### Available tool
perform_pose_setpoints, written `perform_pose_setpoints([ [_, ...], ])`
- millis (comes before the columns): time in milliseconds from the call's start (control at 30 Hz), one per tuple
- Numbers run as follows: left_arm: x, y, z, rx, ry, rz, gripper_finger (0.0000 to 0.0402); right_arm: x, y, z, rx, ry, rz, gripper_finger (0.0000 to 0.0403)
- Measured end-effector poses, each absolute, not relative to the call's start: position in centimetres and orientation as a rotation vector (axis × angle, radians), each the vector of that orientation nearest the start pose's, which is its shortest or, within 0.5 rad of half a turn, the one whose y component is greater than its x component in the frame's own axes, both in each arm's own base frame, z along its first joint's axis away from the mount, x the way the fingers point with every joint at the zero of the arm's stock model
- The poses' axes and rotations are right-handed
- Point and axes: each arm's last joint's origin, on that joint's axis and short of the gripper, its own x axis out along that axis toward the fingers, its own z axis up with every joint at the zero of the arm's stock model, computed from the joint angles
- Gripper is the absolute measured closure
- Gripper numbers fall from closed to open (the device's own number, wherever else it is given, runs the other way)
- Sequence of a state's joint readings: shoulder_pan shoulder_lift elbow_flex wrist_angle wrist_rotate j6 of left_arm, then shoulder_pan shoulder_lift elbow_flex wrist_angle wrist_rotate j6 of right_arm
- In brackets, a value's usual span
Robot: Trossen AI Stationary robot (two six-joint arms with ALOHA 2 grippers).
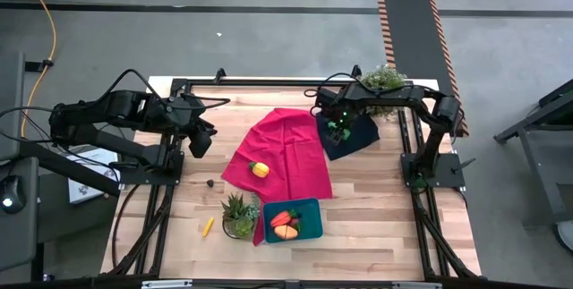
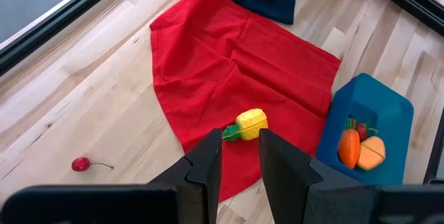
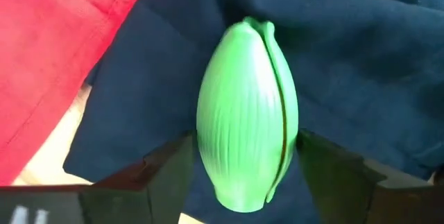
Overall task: Pick and placing Produce into tupperware
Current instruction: Put the green corn into the blue bin
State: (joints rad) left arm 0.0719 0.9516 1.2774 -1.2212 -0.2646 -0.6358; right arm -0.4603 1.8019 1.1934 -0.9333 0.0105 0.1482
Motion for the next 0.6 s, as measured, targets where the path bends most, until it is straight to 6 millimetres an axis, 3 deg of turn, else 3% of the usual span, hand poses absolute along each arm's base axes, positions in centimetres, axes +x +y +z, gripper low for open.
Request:
perform_pose_setpoints([
  [200,13.86,1.76,37.90,-0.500,0.761,0.584,0.0318,28.66,-14.22,17.31,0.465,1.476,-0.489,0.0127],
  [600,13.86,1.76,37.90,-0.499,0.762,0.583,0.0318,28.88,-14.47,17.32,0.468,1.442,-0.493,0.0125],
])
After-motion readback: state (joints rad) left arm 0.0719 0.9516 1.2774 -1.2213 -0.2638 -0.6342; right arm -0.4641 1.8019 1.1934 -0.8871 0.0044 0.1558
